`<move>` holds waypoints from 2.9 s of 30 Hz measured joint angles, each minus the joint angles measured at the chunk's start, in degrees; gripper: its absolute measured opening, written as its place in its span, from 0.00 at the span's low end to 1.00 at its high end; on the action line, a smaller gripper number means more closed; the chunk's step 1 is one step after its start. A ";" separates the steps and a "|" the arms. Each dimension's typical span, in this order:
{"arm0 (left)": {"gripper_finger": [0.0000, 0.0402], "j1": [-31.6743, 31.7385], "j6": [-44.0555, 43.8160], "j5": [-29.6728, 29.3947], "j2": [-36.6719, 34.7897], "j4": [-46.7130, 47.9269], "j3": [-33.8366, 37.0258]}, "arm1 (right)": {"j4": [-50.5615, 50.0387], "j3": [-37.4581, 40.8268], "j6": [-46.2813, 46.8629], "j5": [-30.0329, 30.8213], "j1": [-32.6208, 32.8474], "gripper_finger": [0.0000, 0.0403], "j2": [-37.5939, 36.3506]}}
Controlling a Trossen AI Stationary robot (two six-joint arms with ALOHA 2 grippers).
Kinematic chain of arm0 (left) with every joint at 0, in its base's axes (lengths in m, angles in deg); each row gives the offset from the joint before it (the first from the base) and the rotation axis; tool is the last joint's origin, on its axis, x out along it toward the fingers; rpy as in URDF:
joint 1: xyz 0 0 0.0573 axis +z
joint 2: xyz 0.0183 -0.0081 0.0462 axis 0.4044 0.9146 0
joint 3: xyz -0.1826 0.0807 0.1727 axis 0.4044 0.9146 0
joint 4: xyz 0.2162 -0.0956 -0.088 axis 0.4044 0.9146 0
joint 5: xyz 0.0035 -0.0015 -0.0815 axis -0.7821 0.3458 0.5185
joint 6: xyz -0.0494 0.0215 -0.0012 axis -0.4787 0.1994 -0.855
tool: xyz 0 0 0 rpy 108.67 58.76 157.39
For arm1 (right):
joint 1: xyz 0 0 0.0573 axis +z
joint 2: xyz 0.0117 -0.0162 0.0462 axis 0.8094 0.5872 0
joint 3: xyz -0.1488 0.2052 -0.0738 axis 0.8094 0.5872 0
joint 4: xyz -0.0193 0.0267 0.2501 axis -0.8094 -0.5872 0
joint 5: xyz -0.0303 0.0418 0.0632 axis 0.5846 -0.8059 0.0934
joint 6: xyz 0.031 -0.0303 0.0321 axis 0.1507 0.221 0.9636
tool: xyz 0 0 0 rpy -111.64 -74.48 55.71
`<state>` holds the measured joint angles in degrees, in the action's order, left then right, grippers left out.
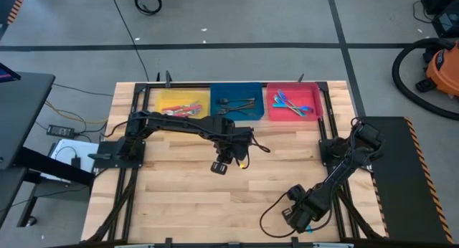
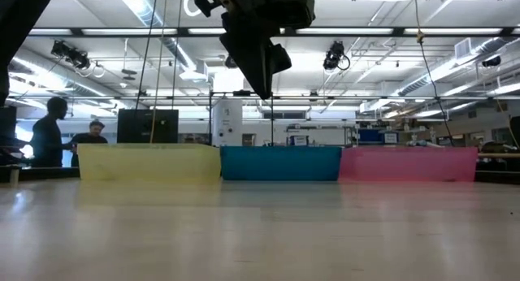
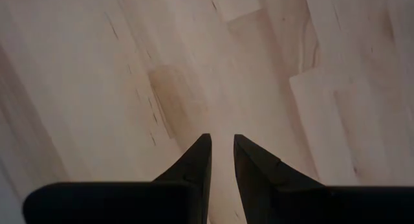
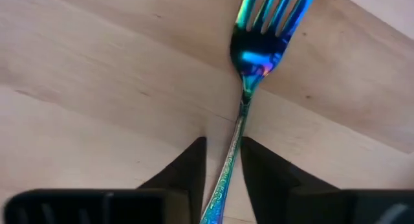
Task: Sort silverware by color (type)
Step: Put the blue fork into the pink bin
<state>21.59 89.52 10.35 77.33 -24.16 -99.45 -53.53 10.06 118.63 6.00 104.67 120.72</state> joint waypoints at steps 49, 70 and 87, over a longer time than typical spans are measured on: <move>0.16 25.27 13.64 -0.28 0.04 7.55 0.02 | -39.50 0.35 -69.37 38.97 -65.25 0.02 -38.63; 0.16 31.66 19.54 -0.23 0.04 7.83 0.02 | -9.82 0.33 -120.28 30.68 -93.40 0.02 -17.66; 0.16 31.71 17.98 -0.23 0.04 8.79 0.02 | -9.64 0.31 -122.14 23.93 -93.37 0.14 -10.25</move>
<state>53.30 107.50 10.12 77.37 -15.37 -99.42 -63.16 10.37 -3.51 29.94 11.30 110.47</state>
